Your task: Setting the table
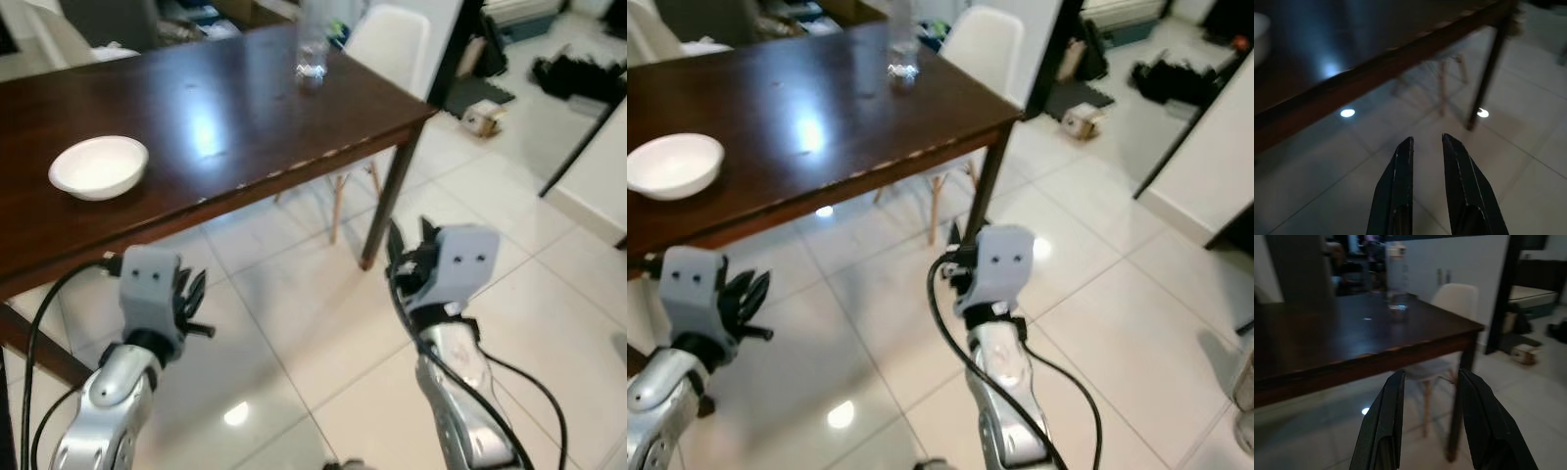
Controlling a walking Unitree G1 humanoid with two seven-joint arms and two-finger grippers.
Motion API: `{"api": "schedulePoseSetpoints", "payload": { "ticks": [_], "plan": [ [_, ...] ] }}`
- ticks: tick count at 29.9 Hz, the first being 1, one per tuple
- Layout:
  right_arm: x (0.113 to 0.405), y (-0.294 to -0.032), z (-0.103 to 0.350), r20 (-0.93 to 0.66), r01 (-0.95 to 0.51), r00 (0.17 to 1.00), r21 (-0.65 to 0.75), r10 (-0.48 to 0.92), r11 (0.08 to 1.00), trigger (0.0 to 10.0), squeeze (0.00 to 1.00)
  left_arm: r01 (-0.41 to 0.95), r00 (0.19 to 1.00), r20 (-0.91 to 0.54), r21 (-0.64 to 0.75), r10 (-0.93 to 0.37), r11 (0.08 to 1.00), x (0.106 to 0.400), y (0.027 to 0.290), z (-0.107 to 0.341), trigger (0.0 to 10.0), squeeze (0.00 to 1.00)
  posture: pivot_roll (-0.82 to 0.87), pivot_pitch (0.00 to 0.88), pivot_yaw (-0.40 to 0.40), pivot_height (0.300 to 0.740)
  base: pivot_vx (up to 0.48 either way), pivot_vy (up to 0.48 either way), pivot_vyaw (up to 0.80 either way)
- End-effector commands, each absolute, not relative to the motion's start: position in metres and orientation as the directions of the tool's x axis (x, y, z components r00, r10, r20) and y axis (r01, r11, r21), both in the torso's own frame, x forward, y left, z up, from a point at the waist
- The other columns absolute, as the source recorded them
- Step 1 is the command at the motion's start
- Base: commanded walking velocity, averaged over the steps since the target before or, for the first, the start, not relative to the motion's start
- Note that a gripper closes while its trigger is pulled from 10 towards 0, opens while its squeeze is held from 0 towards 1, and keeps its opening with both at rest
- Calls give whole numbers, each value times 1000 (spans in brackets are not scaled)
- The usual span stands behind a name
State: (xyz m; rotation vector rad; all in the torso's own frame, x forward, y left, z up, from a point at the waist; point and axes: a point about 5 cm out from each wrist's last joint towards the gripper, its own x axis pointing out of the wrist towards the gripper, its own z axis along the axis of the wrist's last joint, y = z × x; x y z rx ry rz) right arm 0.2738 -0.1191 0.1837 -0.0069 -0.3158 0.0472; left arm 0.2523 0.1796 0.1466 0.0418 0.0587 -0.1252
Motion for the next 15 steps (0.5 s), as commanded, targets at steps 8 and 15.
{"api": "schedulePoseSetpoints", "payload": {
  "ticks": [8,15],
  "plan": [
    [275,-132,148,194,-12,981,-56,23,998,10000,0,97,988,-127,67,-88,993,254,188,124,10000,0,-5,75,38,740,0,0,-800],
    [271,-168,82,-32,40,998,-170,-46,985,10000,0,33,971,-237,120,-4,992,253,211,86,10000,0,-13,62,36,740,0,0,-800]
  ]
}}
